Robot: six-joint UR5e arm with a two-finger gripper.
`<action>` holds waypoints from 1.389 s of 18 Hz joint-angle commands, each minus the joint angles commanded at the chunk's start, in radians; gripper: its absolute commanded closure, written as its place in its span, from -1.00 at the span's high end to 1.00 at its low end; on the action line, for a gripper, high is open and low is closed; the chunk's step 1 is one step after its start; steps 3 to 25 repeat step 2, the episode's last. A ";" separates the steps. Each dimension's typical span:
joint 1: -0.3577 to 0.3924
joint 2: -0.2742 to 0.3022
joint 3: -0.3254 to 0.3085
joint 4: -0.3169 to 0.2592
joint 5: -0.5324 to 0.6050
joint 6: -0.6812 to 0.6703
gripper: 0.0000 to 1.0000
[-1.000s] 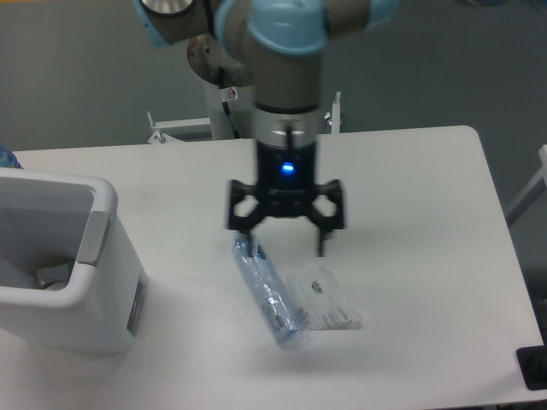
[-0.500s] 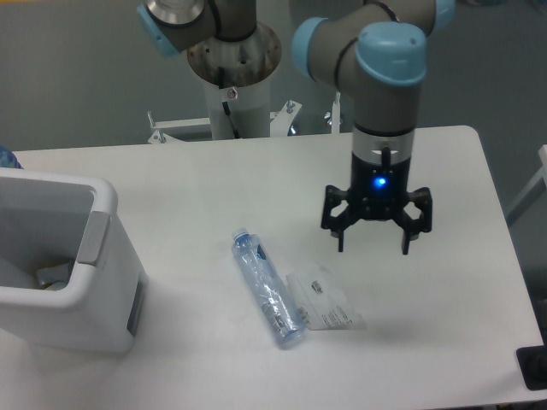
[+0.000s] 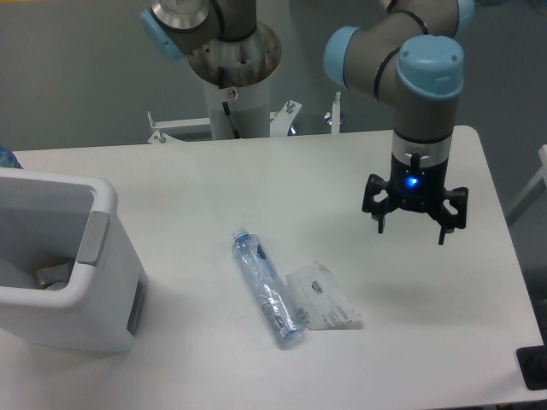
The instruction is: Open the trash can
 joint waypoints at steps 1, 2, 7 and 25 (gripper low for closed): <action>0.000 0.000 -0.006 0.000 0.003 0.000 1.00; -0.002 -0.002 -0.014 0.002 0.014 0.000 1.00; -0.002 -0.002 -0.014 0.002 0.014 0.000 1.00; -0.002 -0.002 -0.014 0.002 0.014 0.000 1.00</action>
